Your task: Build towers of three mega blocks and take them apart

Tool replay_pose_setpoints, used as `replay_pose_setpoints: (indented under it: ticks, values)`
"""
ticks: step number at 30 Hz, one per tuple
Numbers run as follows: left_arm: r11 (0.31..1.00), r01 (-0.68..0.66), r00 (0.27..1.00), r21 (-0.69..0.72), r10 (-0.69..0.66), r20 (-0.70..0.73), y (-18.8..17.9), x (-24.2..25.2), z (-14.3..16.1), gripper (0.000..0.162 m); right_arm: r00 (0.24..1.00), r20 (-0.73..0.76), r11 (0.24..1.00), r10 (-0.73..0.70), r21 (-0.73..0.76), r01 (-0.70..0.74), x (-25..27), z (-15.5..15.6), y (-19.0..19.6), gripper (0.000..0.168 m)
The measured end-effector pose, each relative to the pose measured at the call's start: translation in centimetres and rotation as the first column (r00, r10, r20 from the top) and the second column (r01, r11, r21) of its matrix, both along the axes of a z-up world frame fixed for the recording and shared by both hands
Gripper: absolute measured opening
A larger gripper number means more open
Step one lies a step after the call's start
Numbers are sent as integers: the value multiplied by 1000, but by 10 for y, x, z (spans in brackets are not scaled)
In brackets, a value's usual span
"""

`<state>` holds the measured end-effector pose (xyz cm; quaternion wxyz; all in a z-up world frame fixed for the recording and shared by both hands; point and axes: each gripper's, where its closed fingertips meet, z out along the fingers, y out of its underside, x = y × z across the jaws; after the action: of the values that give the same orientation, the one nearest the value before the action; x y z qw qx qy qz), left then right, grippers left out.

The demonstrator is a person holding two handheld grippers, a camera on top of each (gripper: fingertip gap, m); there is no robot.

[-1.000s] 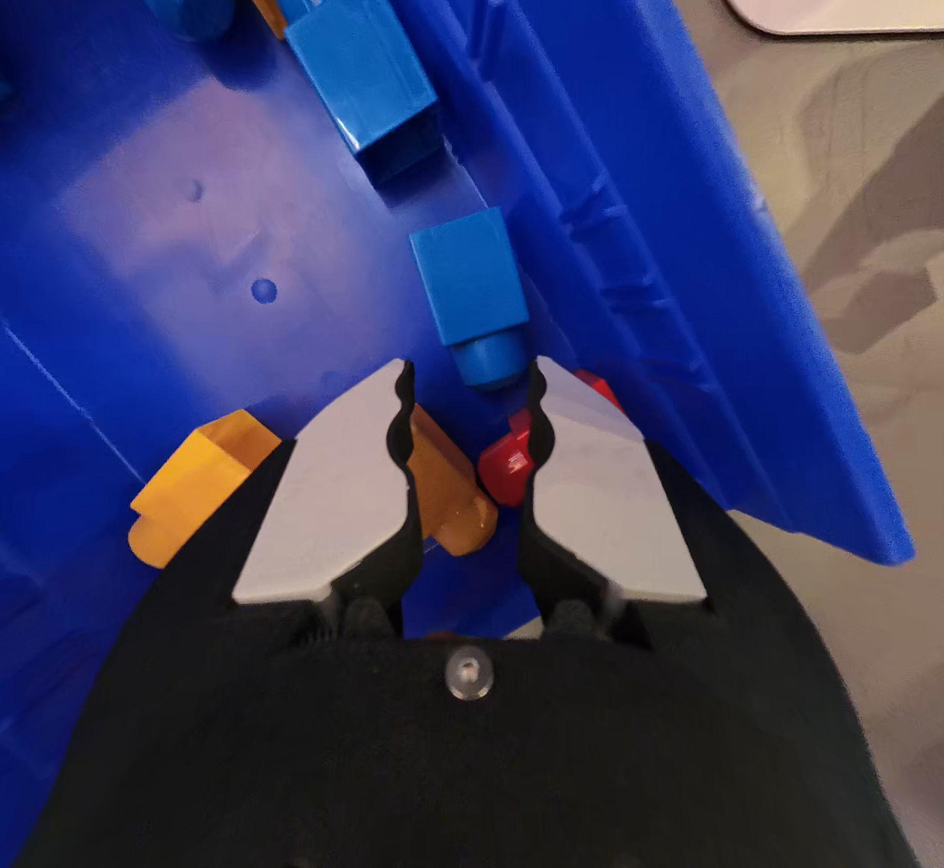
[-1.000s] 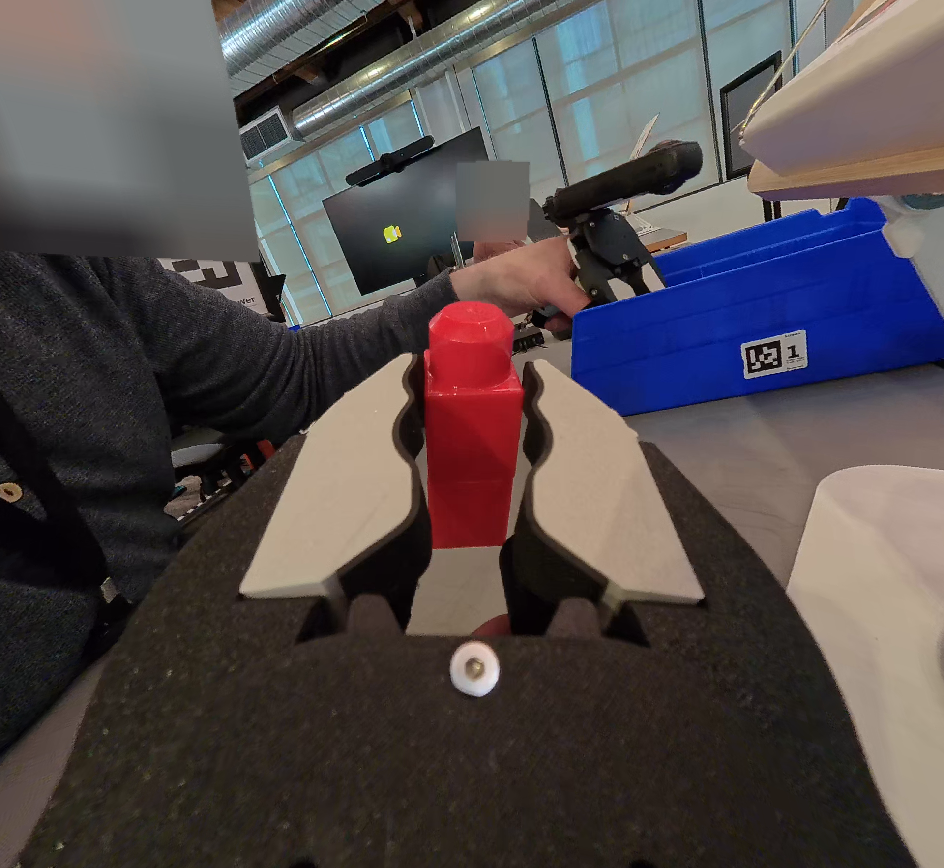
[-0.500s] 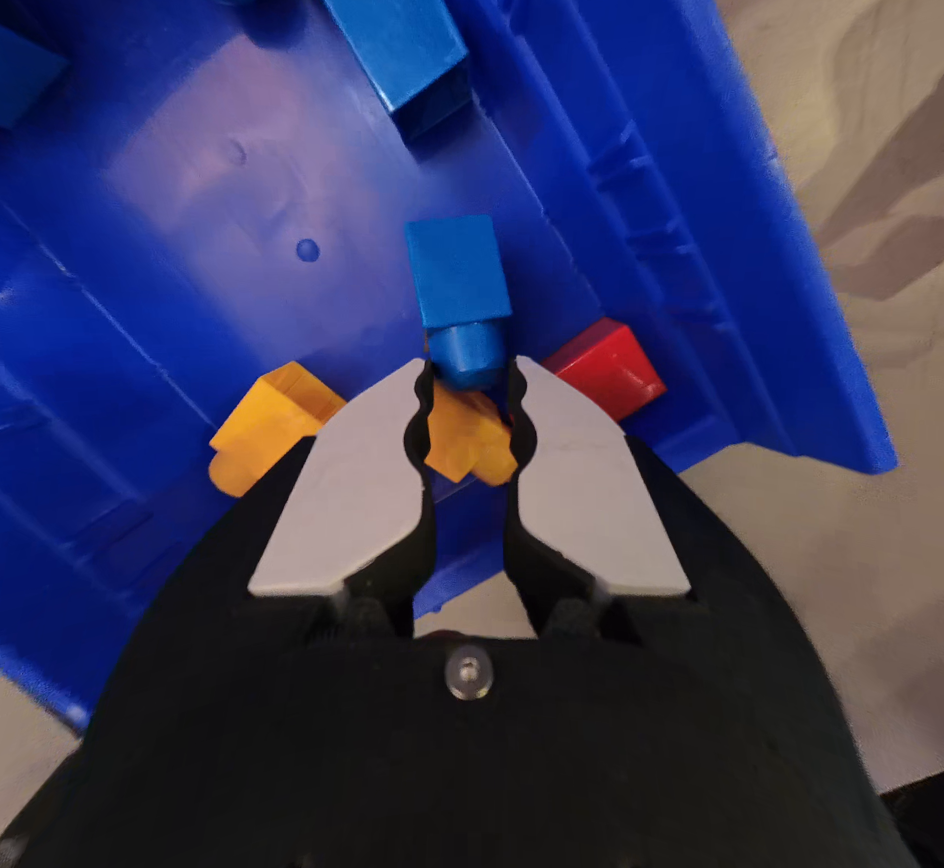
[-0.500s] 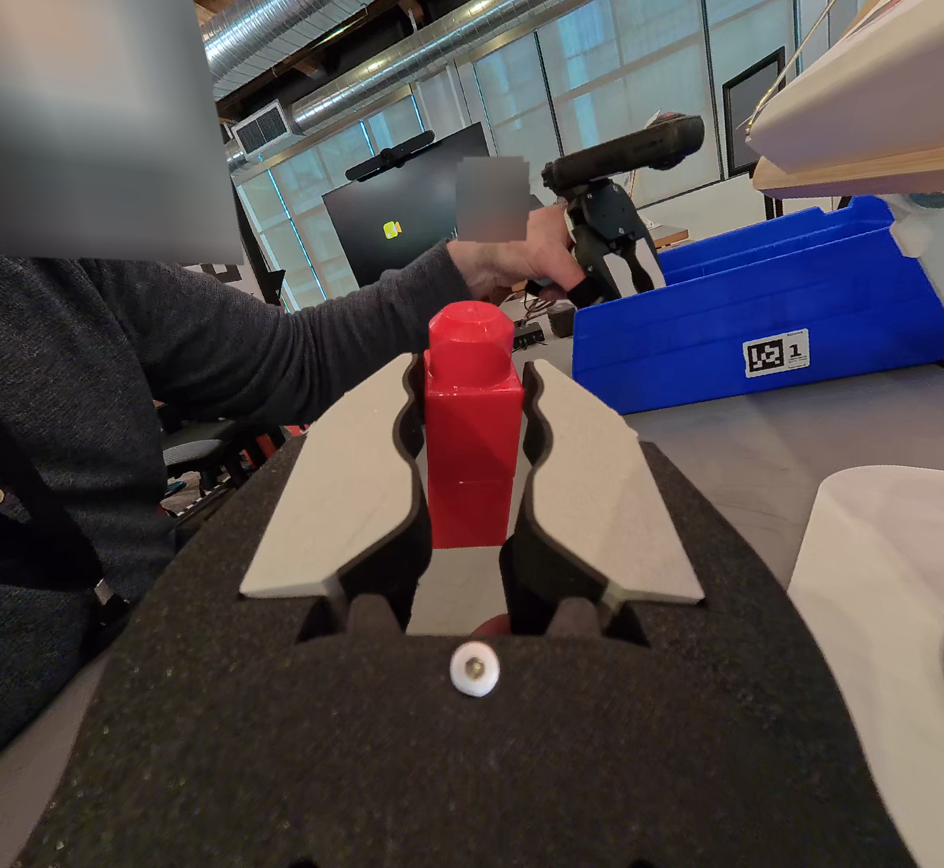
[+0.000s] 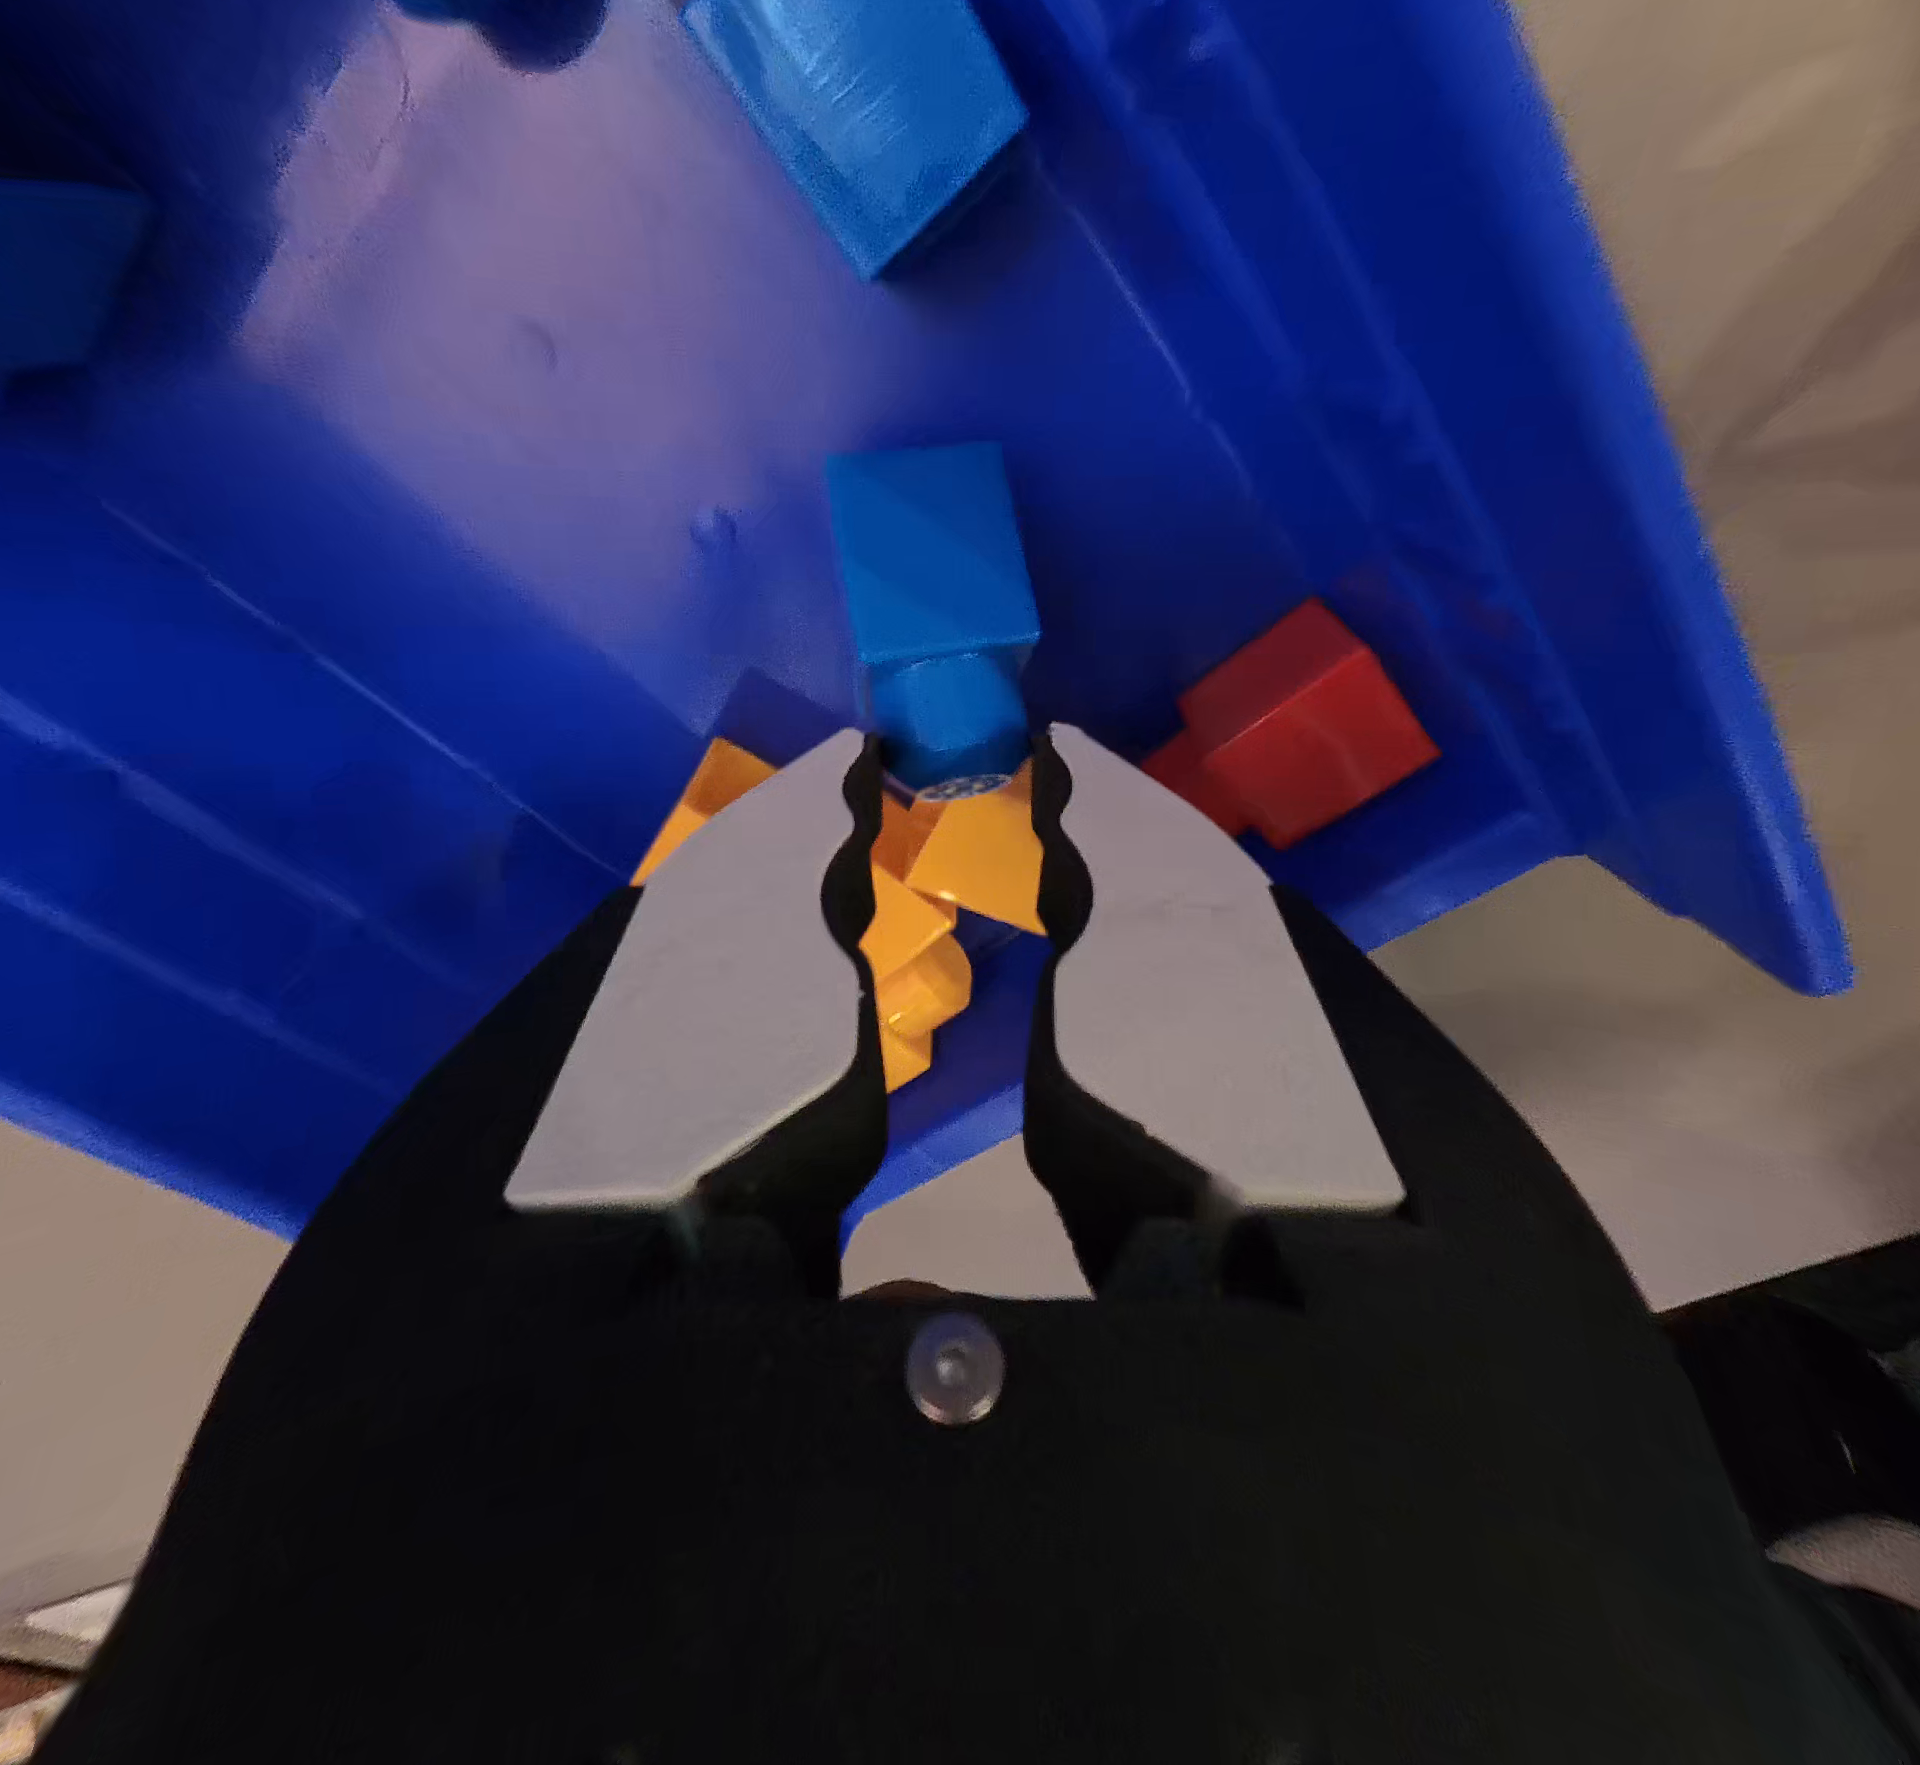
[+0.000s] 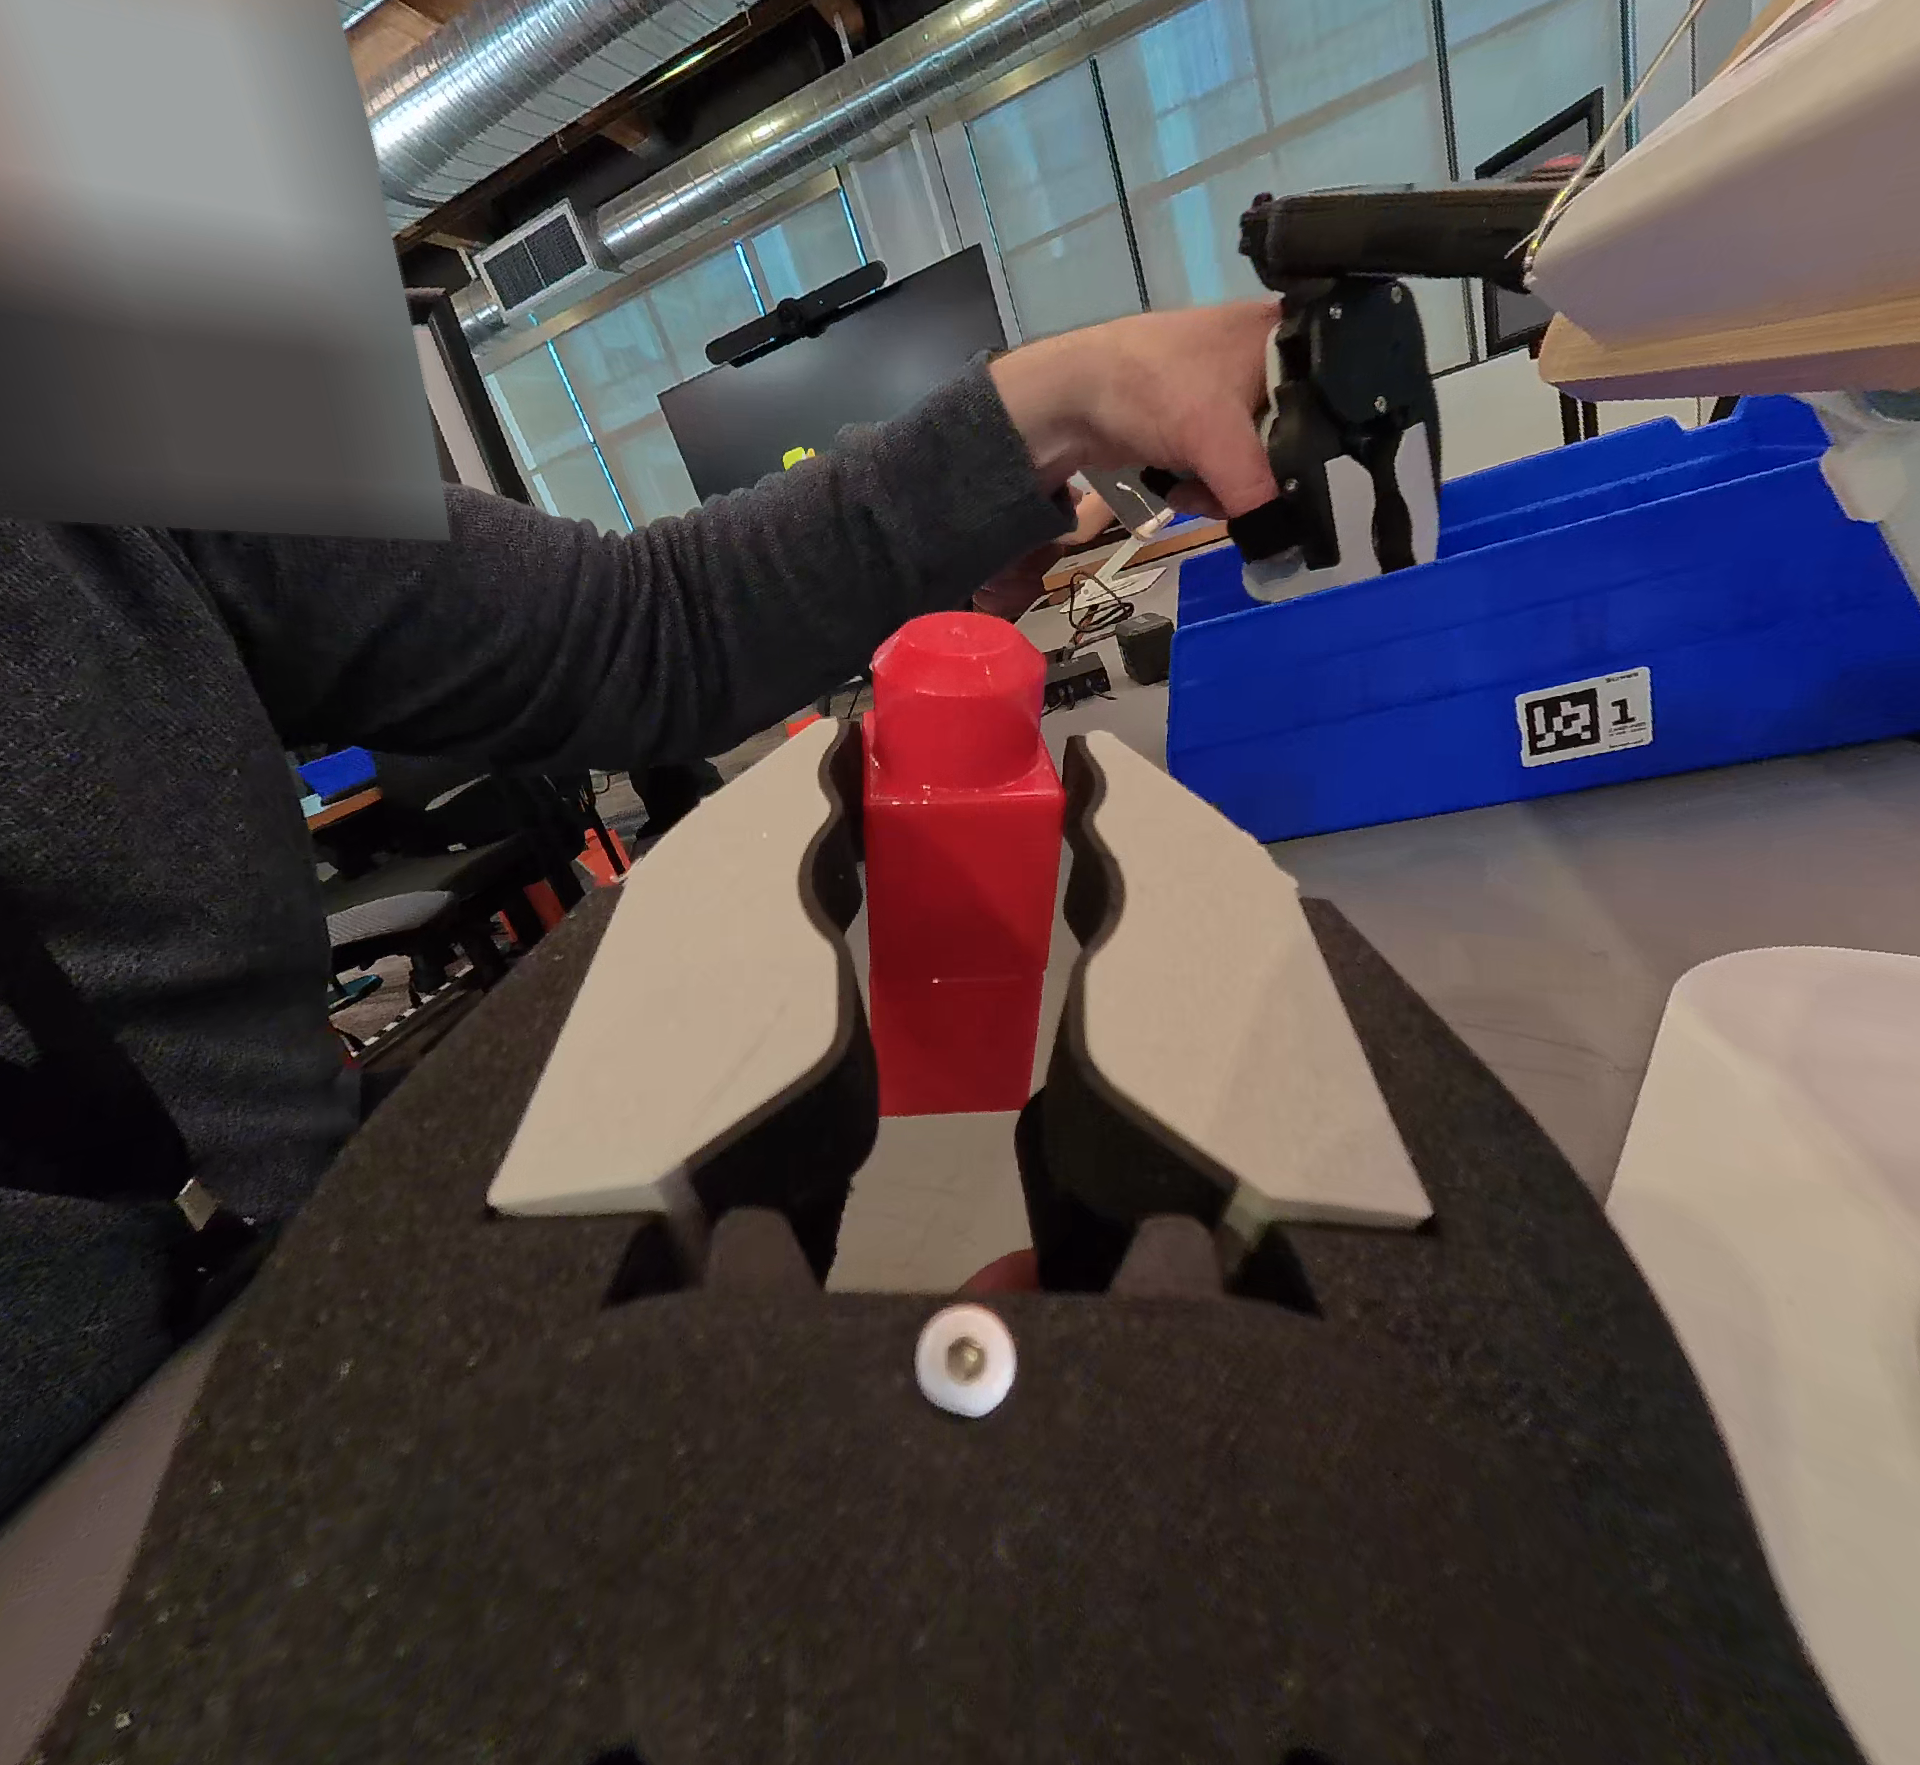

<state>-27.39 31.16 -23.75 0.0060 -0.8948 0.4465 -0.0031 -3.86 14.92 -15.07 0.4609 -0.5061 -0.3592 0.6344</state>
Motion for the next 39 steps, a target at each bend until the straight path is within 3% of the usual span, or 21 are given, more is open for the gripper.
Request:
replay_pose_setpoints:
  ticks: [7, 14, 20, 23, 26, 30, 32, 39]
  values:
    - [1000, 19, 1000, -10, -19, -12, 17, 8, 0, 27, 1000, 2, 1000, 3, -3, -3, 0, 0, 0, 36]
    - [976, 98, 953, -193, -148, -263, -13, -21, 10, 27, 1000, 0, 1000, 6, -5, -6, 0, 0, 0, 36]
    - [972, 97, 948, -212, -155, -277, 1, -10, 5, 27, 1000, 1, 1000, 5, -3, -5, 0, 0, 0, 36]
    - [977, 102, 976, -188, -134, -169, 7, 9, 4, 27, 1000, 0, 1000, 8, -2, -8, 0, 0, -1, 36]
    - [989, 78, 981, -128, -99, -166, 20, 7, 3, 31, 1000, -1, 1000, 6, -4, -6, 0, 0, 0, 36]
    - [999, 44, 999, -28, -44, 7, 25, 14, 9, 36, 1000, -1, 1000, 6, -3, -6, 0, 0, -1, 36]
    - [996, 74, 994, 48, -78, 75, 26, 12, 11, 47, 1000, -1, 1000, 8, -5, -8, 0, 0, -1, 36]
    - [983, 135, 977, 126, -153, 147, 19, 4, -14, 51, 1000, 2, 1000, 9, -3, -9, -1, 0, -1, 36]
